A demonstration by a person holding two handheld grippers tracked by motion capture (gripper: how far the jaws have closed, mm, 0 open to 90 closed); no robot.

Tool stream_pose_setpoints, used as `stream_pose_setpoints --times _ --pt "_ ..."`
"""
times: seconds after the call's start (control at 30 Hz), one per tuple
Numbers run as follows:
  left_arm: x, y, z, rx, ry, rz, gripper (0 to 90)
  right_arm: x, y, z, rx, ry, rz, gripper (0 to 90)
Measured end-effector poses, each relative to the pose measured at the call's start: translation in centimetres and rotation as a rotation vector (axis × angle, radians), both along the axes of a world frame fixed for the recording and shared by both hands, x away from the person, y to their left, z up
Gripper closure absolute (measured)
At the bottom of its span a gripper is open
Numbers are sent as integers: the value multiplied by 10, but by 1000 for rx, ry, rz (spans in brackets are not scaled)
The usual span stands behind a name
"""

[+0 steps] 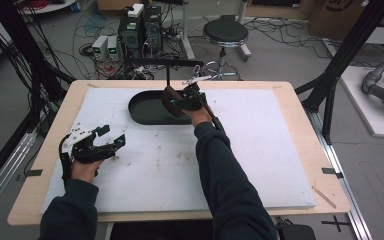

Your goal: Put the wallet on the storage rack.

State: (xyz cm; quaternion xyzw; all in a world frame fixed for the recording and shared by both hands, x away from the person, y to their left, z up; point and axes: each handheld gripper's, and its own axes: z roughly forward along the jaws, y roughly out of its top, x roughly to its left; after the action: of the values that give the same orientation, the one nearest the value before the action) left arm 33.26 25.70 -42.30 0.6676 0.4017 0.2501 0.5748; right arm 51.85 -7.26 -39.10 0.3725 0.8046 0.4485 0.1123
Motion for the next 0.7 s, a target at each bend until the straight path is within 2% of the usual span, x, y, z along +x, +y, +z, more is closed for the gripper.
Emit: stream_pose_setpoints --times 0.1,0.13,0.17,0.3,0.4,0.43,0.47,0.5,0.53,0.6,0.7 --pt "0 1 0 -4 0 0 218 4 6 -4 -20 9 -5 635" --pt "0 1 0 -3 0 0 218 8 11 -8 -41 20 -2 633" --pt "-1 2 0 -2 1 2 218 8 12 -10 -39 18 -6 633" --pt "-1 2 0 -6 1 3 218 11 12 -18 -34 63 -17 618" --pt "-2 3 0 -3 3 5 218 11 8 -14 -58 27 -67 498" --pt "-2 3 0 -3 1 5 218 11 8 -14 -58 27 -67 498" --pt "-2 3 0 -3 2 5 218 10 4 -9 -93 -13 -101 436" --pt "-2 3 0 -5 3 8 218 9 2 -6 -118 -32 -121 382" --pt "-2 3 0 -5 3 8 218 8 -1 -3 -142 -45 -140 376" --pt "-2 3 0 -3 4 5 218 7 -4 1 -151 -54 -144 376" --pt "-2 2 0 -1 4 2 218 2 -17 14 -160 -78 -141 376"
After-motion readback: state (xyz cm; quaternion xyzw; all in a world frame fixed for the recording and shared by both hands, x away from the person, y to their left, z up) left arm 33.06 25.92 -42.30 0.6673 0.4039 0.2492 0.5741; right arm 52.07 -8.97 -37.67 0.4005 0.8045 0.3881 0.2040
